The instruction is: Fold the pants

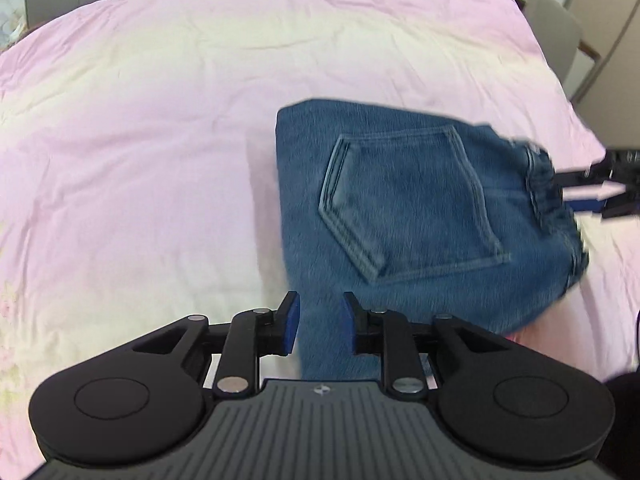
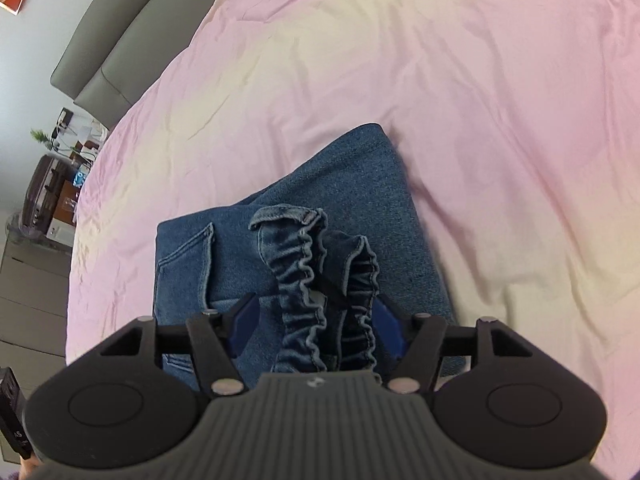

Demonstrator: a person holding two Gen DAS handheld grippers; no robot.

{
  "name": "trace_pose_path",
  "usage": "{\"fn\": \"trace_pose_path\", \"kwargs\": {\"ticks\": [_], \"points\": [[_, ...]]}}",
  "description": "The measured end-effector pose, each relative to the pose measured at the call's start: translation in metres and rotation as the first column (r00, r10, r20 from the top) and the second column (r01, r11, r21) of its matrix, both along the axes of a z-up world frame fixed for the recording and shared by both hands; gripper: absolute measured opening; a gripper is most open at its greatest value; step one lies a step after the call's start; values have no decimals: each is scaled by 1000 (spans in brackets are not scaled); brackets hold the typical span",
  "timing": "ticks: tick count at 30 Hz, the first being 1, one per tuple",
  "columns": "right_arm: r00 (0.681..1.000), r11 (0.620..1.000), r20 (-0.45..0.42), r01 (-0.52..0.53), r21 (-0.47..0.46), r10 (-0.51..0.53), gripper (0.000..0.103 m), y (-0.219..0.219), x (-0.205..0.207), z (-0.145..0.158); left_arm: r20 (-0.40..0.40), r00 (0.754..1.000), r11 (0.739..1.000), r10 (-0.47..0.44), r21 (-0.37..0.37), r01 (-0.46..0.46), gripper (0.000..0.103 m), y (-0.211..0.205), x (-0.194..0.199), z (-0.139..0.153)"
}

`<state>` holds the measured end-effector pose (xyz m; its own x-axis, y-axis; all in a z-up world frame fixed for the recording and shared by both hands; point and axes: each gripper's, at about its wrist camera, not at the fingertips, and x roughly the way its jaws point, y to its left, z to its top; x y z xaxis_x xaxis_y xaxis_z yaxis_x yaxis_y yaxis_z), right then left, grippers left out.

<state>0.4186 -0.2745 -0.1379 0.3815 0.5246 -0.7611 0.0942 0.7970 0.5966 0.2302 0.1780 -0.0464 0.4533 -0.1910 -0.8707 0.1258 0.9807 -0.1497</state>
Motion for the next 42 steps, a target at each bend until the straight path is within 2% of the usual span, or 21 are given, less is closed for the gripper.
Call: {"fn": "trace_pose_path", "kwargs": {"ticks": [5, 8, 10, 14, 18, 20, 24, 29, 35, 38, 42], "points": [[1000, 999, -23, 11, 31, -10, 58, 9, 22, -23, 29, 997, 995, 74, -64, -72, 30, -15, 26, -20], [999, 998, -41, -12, 64, 15, 45, 17, 31, -37, 6, 994, 988, 112, -106, -111, 30, -18, 33, -36], [999, 998, -25, -33, 46, 34, 43, 23, 35, -43, 0, 992, 985, 127, -121, -126, 30, -19, 33, -46], [997, 997, -9, -71, 10, 71, 30, 35, 39, -43, 5, 990, 983, 140, -124, -138, 30, -20, 31, -53], [988, 981, 60, -134, -140, 144, 22, 64, 34, -15, 10, 989, 979, 150, -142, -147, 30, -16, 29, -50], [982, 972, 92, -149, -184, 168, 18, 74, 30, 2, 19, 987, 975, 162, -155, -157, 30, -15, 27, -48], [966, 961, 157, -166, -222, 203, 17, 88, 22, 42, 43, 977, 965, 211, -169, -201, 30, -10, 18, -38], [930, 940, 247, -204, -273, 273, 16, 115, 18, 98, 89, 962, 951, 257, -201, -235, 30, -4, 10, -17], [895, 948, 341, -215, -237, 288, 16, 140, 23, 155, 183, 938, 942, 293, -226, -249, 30, -3, 6, 14], [891, 953, 365, -194, -232, 270, 16, 133, 28, 166, 205, 930, 937, 304, -243, -252, 30, -6, 10, 21], [936, 964, 301, -115, -238, 186, 16, 100, 50, 138, 206, 940, 946, 273, -233, -223, 30, -16, 25, 14]]}}
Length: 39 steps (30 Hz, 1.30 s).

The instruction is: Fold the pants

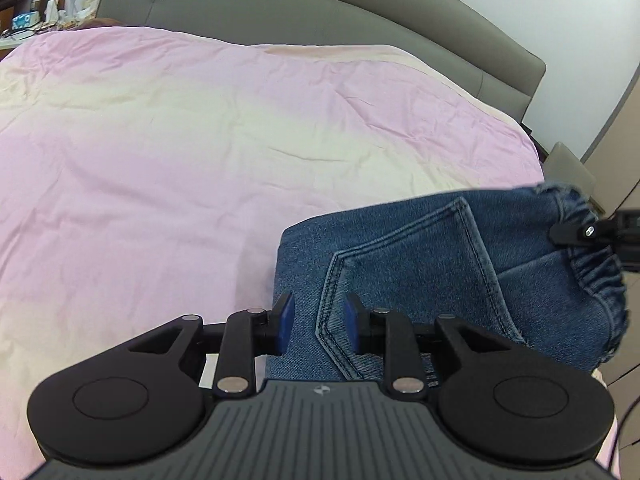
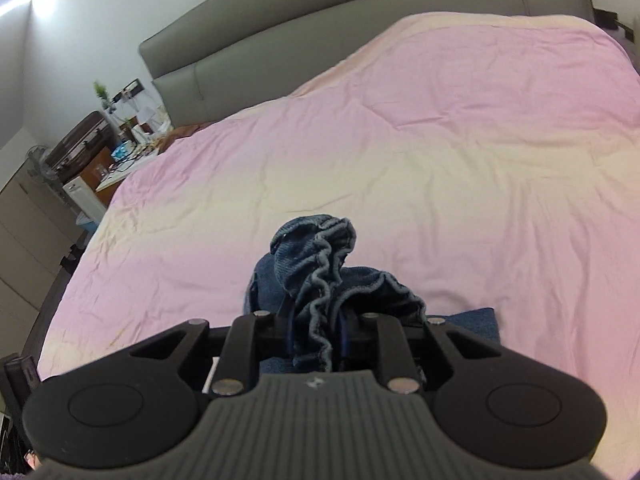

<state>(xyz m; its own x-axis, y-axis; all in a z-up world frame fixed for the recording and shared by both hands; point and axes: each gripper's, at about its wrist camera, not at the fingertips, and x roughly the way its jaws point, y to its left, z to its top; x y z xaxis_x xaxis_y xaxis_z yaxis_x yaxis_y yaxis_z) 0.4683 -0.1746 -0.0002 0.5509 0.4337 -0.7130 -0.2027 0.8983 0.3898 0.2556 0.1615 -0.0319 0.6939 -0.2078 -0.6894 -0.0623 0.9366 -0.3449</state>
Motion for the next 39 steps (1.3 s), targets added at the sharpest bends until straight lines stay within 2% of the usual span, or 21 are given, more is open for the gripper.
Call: {"fn": "trace_pose_path", "kwargs": {"ticks": [5, 7, 9, 12, 16, 18, 22, 24, 26, 31, 34, 36, 38, 39], "points": [[977, 989, -157, 145, -4, -144, 16, -53, 24, -79, -32, 998, 998, -52, 31, 53, 30, -13, 26, -19], [957, 985, -236, 173, -7, -170, 16, -67, 29, -115, -45, 997, 997, -67, 41, 69, 30, -16, 35, -25], [951, 984, -257, 179, 5, -172, 16, -72, 33, -137, -50, 995, 995, -81, 46, 84, 30, -18, 40, -30], [962, 990, -239, 138, 1, -134, 16, -70, 40, -145, -52, 994, 994, -93, 48, 95, 30, -22, 50, -34], [952, 990, -278, 138, 30, -124, 17, -78, 45, -151, -71, 992, 994, -105, 10, 106, 30, -27, 68, -42], [951, 991, -285, 133, 31, -119, 22, -79, 46, -157, -106, 988, 993, -113, 30, 117, 30, -34, 79, -52], [950, 988, -288, 143, 53, -122, 26, -83, 42, -163, -183, 976, 982, -119, 121, 142, 31, -48, 99, -72], [955, 992, -273, 127, 27, -115, 29, -78, 37, -157, -209, 973, 983, -103, 129, 132, 32, -49, 101, -72], [965, 993, -238, 108, -41, -115, 42, -72, 33, -148, -212, 971, 977, -109, 157, 144, 32, -52, 99, -63], [992, 986, -95, 67, -153, -82, 44, -71, 1, -112, -154, 974, 958, -167, 208, 198, 32, -62, 64, -34], [999, 974, 14, 40, -221, -38, 43, -66, -29, -91, -125, 967, 936, -223, 249, 248, 32, -72, 29, -18], [997, 972, 74, 16, -236, 2, 37, -61, -52, -82, -126, 957, 917, -261, 278, 287, 34, -82, 4, -11], [991, 972, 123, -17, -235, 47, 27, -54, -76, -79, -133, 946, 898, -297, 298, 324, 39, -91, -19, -5], [987, 970, 146, -34, -240, 71, 26, -49, -85, -79, -143, 939, 892, -312, 297, 341, 42, -95, -28, -4]]}}
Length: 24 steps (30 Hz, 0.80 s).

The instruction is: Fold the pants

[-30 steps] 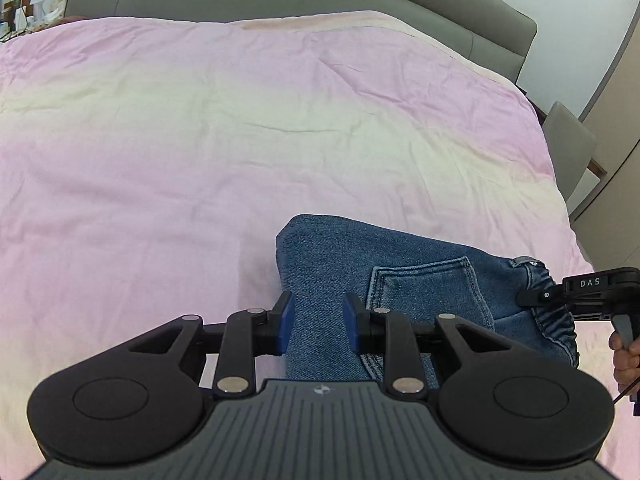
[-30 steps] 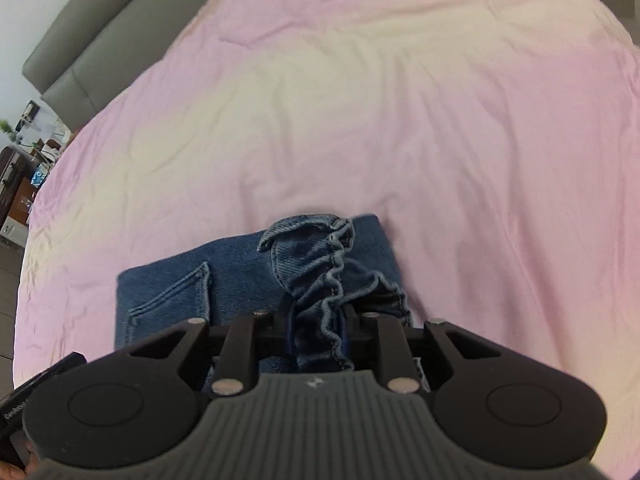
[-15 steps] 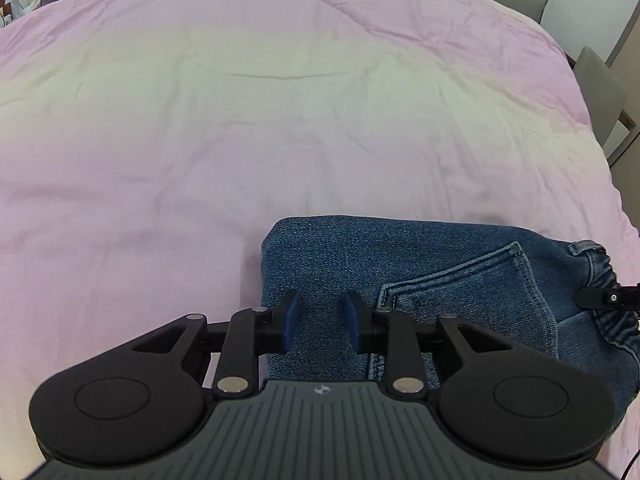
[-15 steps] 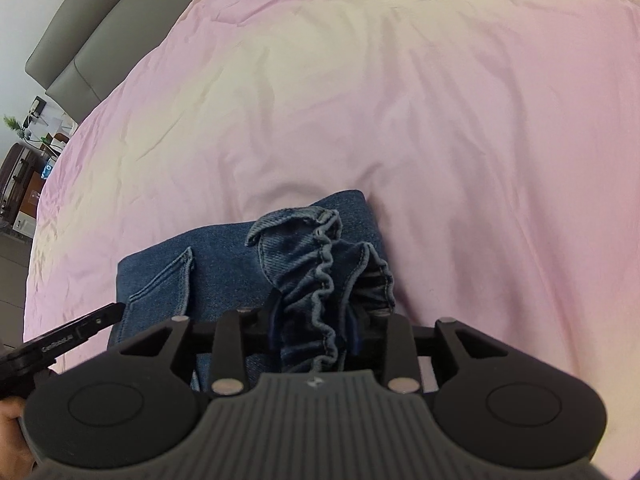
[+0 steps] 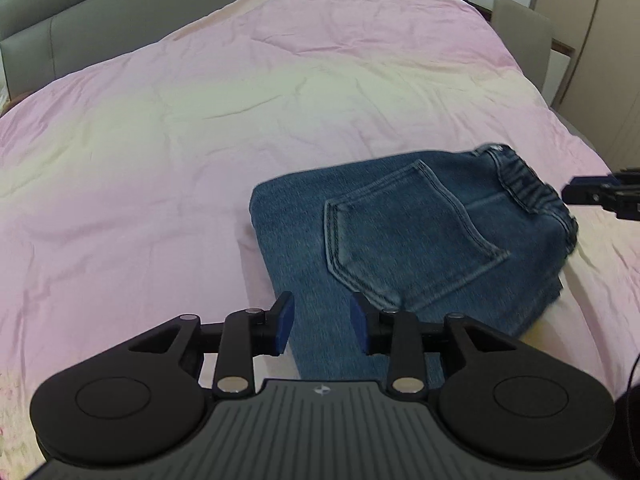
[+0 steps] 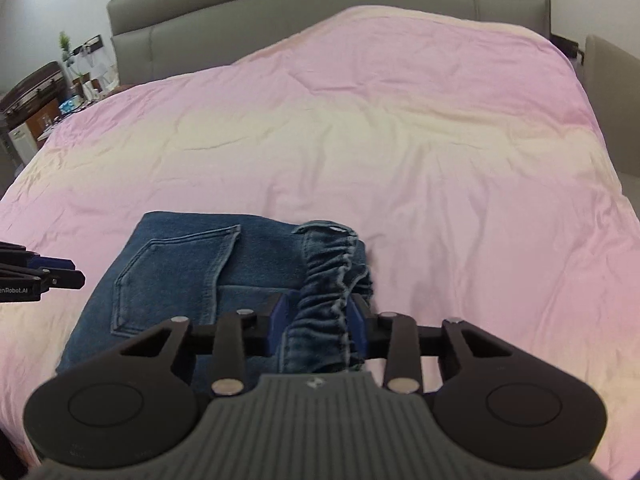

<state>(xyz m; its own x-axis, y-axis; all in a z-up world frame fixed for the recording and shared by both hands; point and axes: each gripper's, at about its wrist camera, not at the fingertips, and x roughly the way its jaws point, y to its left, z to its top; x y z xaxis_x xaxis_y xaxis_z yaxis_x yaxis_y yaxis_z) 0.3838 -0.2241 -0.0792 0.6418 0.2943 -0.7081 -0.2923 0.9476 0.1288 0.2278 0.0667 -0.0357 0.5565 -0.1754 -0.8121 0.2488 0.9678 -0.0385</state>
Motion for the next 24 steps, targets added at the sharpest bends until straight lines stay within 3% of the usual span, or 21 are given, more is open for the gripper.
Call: {"fn": "trace_pose_path", "kwargs": {"ticks": [2, 5, 7, 12, 15, 16, 20, 24], "points": [[998, 998, 43, -48, -29, 50, 23, 13, -17, -4, -34, 999, 1000, -26, 14, 26, 43, -5, -21, 0], [995, 996, 50, -88, -34, 90, 23, 27, -28, -17, -67, 996, 998, -57, 34, 59, 53, -11, -49, -10], [997, 996, 43, -69, -51, 71, 23, 32, -30, -31, -76, 993, 993, -87, 69, 92, 58, -18, -65, -21], [1000, 1000, 15, -21, -1, 21, 19, 24, -32, -61, -66, 993, 980, -100, 167, 110, 59, -34, -78, -54], [1000, 998, -15, 20, 67, -19, 10, 11, -28, -72, -87, 991, 978, -106, 173, 120, 32, -35, -77, -65], [999, 997, -28, 46, 65, -44, 0, 7, -26, -74, -77, 991, 976, -111, 179, 123, 27, -34, -79, -64], [992, 986, -98, 90, 141, -77, 0, -5, -15, -86, -52, 976, 940, -209, 266, 216, 20, -30, -91, -57], [993, 991, -102, 71, 118, -59, 0, 2, -11, -89, -103, 956, 899, -275, 324, 294, 18, -35, -92, -69]]}}
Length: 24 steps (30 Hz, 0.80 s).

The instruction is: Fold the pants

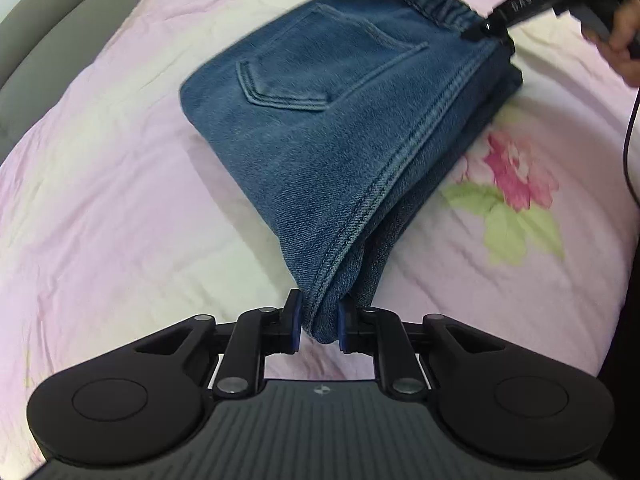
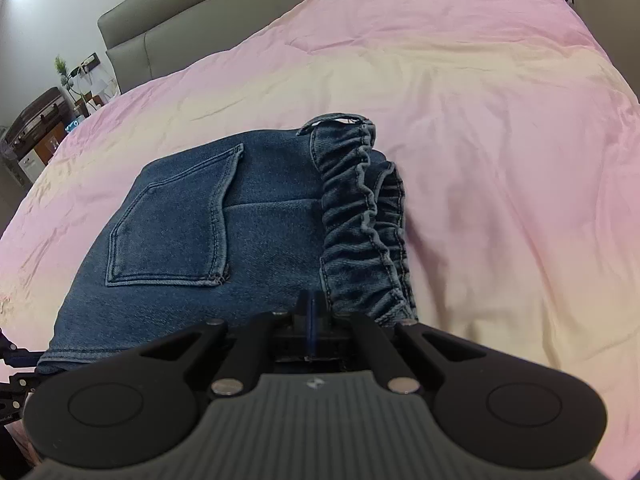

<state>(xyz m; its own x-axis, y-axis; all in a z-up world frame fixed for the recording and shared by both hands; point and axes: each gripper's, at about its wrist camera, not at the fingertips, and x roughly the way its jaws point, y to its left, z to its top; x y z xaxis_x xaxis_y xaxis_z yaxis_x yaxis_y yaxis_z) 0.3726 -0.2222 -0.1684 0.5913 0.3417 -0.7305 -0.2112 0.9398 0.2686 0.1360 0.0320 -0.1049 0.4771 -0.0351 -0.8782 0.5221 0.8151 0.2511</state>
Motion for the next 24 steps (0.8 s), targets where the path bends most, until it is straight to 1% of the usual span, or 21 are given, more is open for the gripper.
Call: {"fn": "trace_pose_path", "kwargs": {"ticks": [2, 5, 8, 11, 13, 15, 16, 17, 18, 19, 20, 21, 22, 23, 24], "points": [[1000, 1000, 2, -11, -8, 11, 0, 2, 0, -3, -23, 999, 1000, -23, 20, 23, 18, 0, 1, -12], [1000, 1000, -4, -16, -3, 16, 0, -1, -2, -10, -53, 999, 1000, -13, 18, 14, 18, 0, 4, -20], [999, 999, 21, -38, -31, 38, 0, 3, -7, -15, -65, 998, 1000, -5, 5, 5, 18, 2, 5, -18], [1000, 1000, -1, -27, -17, 27, 0, 1, -3, -15, -91, 995, 999, 32, -20, -34, 20, 4, 13, -8], [1000, 1000, -24, -14, -10, 13, 0, 1, 1, -12, -88, 995, 998, 46, -37, -50, 28, 6, 18, 4], [999, 1000, -28, -18, -19, 18, 0, 4, 4, -2, -94, 995, 997, 46, -61, -52, 30, 9, 17, 17], [999, 999, -19, -30, -28, 30, 0, 5, 3, 4, -90, 995, 996, 45, -77, -52, 34, 11, 16, 24], [999, 998, -11, -46, -35, 46, 0, 6, 1, 11, -84, 995, 994, 47, -98, -56, 37, 14, 16, 33], [998, 997, -4, -63, -37, 63, 0, 8, -4, 18, -77, 996, 990, 52, -127, -62, 43, 18, 16, 42], [997, 996, 1, -76, -40, 76, 2, 8, -8, 25, -69, 996, 985, 63, -157, -74, 47, 21, 17, 50], [996, 995, 9, -89, -39, 90, 12, 8, -10, 31, -63, 995, 978, 79, -188, -90, 48, 24, 19, 57], [994, 994, 19, -107, -30, 107, 18, 7, -14, 37, -61, 994, 971, 94, -213, -105, 50, 24, 25, 63], [993, 993, 27, -118, -23, 119, 28, 6, -17, 43, -54, 992, 965, 110, -234, -120, 52, 24, 31, 67], [992, 992, 29, -118, -32, 119, 43, 6, -18, 48, -44, 991, 959, 123, -251, -130, 53, 25, 36, 71], [993, 992, 36, -108, -60, 111, 52, 5, -21, 50, -34, 990, 955, 137, -260, -141, 57, 26, 41, 73]]}}
